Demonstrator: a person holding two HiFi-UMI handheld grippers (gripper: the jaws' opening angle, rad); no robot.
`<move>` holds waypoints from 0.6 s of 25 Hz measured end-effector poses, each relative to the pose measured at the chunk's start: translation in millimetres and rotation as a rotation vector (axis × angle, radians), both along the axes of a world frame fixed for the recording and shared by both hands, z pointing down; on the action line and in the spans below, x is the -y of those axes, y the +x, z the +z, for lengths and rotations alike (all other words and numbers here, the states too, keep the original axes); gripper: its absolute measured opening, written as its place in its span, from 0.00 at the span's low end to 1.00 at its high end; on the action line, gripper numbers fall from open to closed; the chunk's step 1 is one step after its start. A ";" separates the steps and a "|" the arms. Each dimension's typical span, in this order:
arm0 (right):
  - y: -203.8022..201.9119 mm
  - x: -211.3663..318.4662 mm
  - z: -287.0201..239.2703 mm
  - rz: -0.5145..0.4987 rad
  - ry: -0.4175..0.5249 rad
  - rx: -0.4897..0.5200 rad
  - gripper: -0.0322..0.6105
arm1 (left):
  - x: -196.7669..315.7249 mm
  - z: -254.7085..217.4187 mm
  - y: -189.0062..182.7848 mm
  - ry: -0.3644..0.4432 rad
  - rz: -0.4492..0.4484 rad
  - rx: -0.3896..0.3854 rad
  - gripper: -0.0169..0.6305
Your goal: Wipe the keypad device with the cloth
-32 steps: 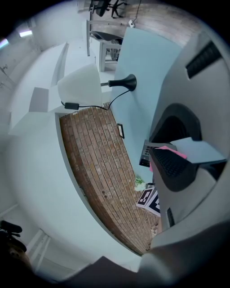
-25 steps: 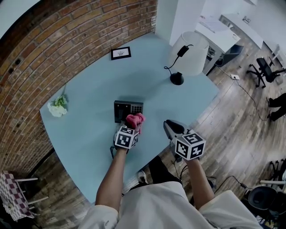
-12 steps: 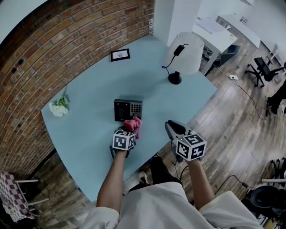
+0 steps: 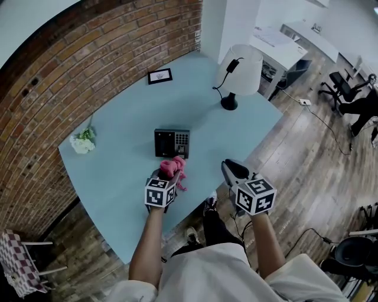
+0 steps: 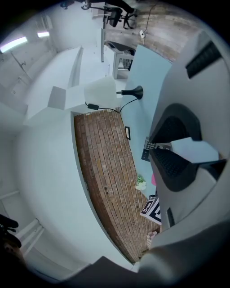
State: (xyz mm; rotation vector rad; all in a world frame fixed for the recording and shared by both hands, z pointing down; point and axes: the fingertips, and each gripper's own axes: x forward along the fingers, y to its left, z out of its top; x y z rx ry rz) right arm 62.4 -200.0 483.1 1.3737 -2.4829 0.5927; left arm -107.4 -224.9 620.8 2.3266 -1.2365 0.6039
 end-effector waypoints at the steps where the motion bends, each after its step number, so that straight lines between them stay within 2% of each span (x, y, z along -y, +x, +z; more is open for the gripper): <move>1: 0.5 -5.2 -3.2 0.004 0.006 -0.006 0.15 | -4.9 -7.4 -2.0 0.019 0.001 0.003 0.26; 9: 3.5 -40.4 -39.9 0.020 0.053 -0.009 0.15 | -43.7 -84.6 -8.2 0.174 -0.031 -0.010 0.26; 15: 6.7 -59.1 -76.5 -0.021 0.117 -0.007 0.15 | -65.1 -145.3 -8.9 0.291 -0.068 -0.014 0.26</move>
